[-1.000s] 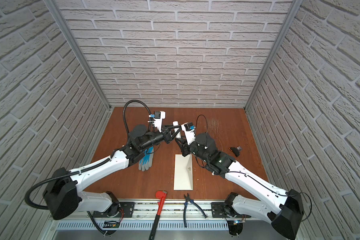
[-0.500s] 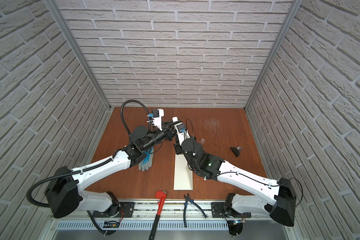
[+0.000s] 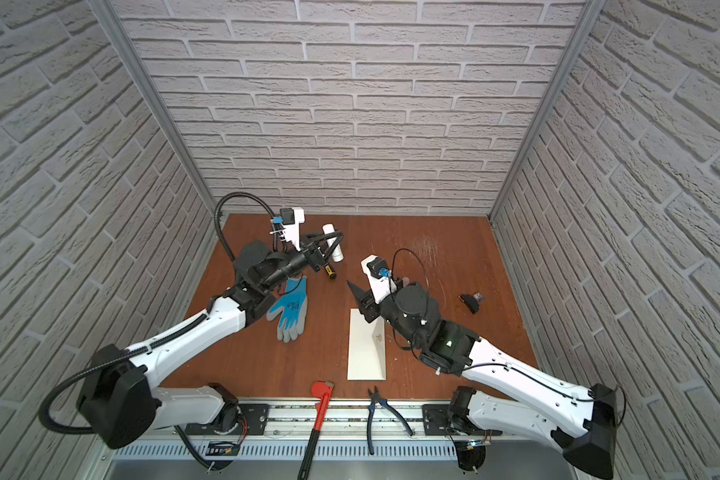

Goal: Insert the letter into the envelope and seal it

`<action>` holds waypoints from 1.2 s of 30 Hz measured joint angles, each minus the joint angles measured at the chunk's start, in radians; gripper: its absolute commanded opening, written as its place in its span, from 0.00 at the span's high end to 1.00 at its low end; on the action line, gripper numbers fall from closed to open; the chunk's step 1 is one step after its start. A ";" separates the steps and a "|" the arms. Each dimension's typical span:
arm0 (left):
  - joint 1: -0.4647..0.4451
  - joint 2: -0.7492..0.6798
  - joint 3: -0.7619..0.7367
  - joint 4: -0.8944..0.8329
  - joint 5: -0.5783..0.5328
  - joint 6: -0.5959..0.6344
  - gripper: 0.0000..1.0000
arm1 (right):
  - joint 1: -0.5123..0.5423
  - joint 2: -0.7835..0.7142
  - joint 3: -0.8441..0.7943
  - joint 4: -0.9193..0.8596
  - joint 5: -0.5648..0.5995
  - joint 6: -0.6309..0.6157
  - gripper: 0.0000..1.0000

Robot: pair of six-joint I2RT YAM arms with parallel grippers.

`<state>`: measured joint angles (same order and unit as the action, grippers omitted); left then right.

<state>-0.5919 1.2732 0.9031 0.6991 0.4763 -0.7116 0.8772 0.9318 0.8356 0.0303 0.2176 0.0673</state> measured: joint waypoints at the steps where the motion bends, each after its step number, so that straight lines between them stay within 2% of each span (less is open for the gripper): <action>1: 0.004 -0.008 -0.005 0.020 0.037 -0.005 1.00 | -0.018 -0.002 0.000 0.000 -0.045 0.001 0.45; 7: 0.010 -0.013 -0.026 0.118 0.208 -0.056 1.00 | -0.094 0.038 0.000 0.004 -0.271 0.016 0.44; 13: 0.009 0.004 -0.032 0.216 0.299 -0.125 1.00 | -0.119 0.073 0.002 0.029 -0.409 0.035 0.41; 23: 0.001 0.035 -0.038 0.312 0.359 -0.187 1.00 | -0.130 0.074 0.002 0.096 -0.460 0.049 0.37; 32: -0.020 0.046 -0.041 0.327 0.377 -0.191 1.00 | -0.141 0.076 0.019 0.141 -0.475 0.061 0.47; 36: -0.022 0.051 -0.041 0.328 0.379 -0.191 1.00 | -0.142 0.082 0.019 0.152 -0.495 0.066 0.56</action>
<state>-0.6140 1.3247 0.8619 1.0267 0.8551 -0.9028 0.7357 1.0138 0.8547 0.1825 -0.2775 0.1337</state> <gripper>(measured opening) 0.275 0.458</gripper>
